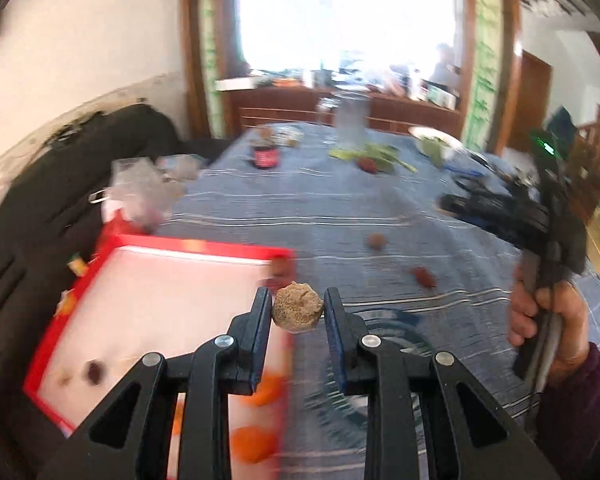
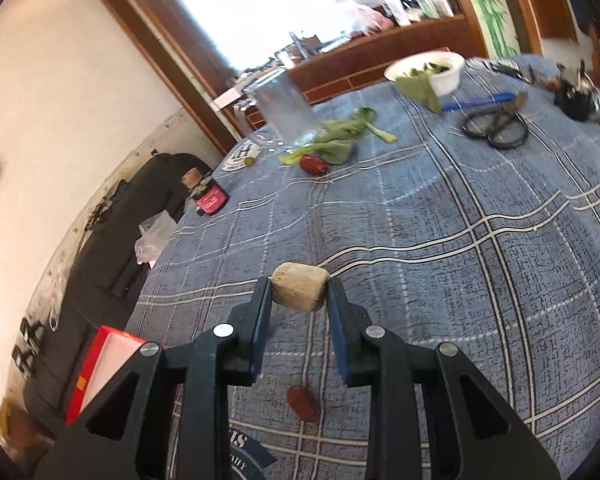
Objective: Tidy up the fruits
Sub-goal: 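Carry the pastry cube and cookie into the red tray and open both grippers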
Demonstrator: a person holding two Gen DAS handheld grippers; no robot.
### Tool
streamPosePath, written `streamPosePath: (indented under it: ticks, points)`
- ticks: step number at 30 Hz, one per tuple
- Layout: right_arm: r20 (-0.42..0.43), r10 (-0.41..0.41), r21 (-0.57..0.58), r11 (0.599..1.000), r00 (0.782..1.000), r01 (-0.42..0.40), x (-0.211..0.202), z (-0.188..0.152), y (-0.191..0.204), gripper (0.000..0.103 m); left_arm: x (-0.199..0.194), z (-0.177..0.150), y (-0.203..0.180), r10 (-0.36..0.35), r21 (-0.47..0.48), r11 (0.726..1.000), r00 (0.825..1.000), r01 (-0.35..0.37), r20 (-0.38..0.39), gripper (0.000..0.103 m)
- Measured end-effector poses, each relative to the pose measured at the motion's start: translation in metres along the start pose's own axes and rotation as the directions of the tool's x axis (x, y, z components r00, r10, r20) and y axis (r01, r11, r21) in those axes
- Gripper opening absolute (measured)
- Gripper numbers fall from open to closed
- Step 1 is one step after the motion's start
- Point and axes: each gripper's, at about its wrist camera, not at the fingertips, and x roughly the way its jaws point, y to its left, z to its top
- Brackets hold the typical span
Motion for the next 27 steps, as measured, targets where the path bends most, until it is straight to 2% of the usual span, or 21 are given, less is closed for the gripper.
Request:
streamPosePath:
  ticks: [3, 6, 10, 14, 21, 27]
  points:
    - [0.017, -0.009, -0.005, 1.0, 1.0, 0.01, -0.011, -0.011, 0.005, 0.03, -0.003, -0.006, 0.028, 0.025, -0.04, 0.999, 1.0, -0.025, -0.001, 0.026]
    - [0.008, 0.024, 0.012, 1.0, 1.0, -0.024, -0.022, -0.024, 0.016, 0.03, -0.002, -0.012, 0.047, 0.04, -0.075, 0.996, 0.999, -0.04, -0.005, 0.026]
    - [-0.018, 0.084, -0.021, 0.996, 0.996, -0.085, -0.031, -0.048, 0.048, 0.03, -0.001, -0.023, 0.07, 0.049, -0.115, 0.992, 0.999, -0.05, -0.006, 0.026]
    - [-0.077, 0.159, -0.042, 0.986, 0.984, -0.163, -0.023, -0.062, 0.083, 0.03, 0.0, -0.034, 0.096, 0.066, -0.158, 0.985, 0.998, -0.067, -0.012, 0.026]
    - [-0.145, 0.206, -0.108, 0.969, 0.968, -0.223, -0.006, -0.078, 0.137, 0.03, 0.002, -0.048, 0.143, 0.113, -0.223, 0.968, 0.993, -0.119, -0.038, 0.026]
    - [-0.225, 0.218, -0.188, 0.947, 0.95, -0.262, 0.015, -0.105, 0.183, 0.03, 0.01, -0.046, 0.152, 0.139, -0.21, 0.967, 0.989, -0.146, -0.05, 0.026]
